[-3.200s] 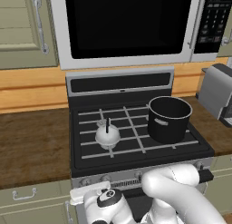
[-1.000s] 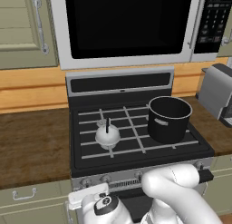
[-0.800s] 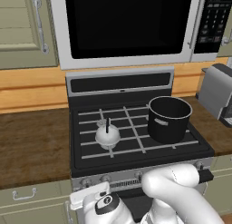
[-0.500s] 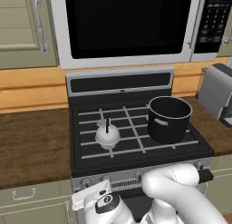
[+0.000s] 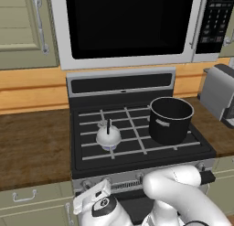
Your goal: Pick the kettle from the counter and place it on a stove burner. Then turn the burner on.
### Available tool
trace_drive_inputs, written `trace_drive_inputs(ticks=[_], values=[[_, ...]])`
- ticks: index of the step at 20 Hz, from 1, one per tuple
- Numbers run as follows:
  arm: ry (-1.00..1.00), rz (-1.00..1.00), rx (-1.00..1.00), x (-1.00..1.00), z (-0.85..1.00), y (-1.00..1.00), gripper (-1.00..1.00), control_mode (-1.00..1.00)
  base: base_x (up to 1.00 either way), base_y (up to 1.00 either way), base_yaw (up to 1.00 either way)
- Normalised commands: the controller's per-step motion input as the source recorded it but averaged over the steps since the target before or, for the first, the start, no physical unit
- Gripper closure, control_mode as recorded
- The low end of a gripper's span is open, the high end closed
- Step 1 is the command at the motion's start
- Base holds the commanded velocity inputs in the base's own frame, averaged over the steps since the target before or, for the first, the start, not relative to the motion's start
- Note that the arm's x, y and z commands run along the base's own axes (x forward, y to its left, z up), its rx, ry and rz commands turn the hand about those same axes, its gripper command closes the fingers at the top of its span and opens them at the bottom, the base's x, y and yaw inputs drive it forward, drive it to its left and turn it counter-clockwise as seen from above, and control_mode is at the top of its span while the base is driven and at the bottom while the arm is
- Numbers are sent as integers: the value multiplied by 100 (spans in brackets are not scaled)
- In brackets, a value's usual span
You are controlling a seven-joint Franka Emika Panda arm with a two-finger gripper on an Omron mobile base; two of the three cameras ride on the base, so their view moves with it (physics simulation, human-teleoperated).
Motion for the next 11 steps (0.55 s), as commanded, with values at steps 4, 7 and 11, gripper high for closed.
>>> trace_drive_inputs(ticks=[4,7,11], values=[[-2,-5,-24,-31,0,13,100,-100,0,0,0],[0,-5,-23,-32,0,14,100,-100,0,0,0],[0,-5,-22,-29,0,9,100,-100,0,0,0]])
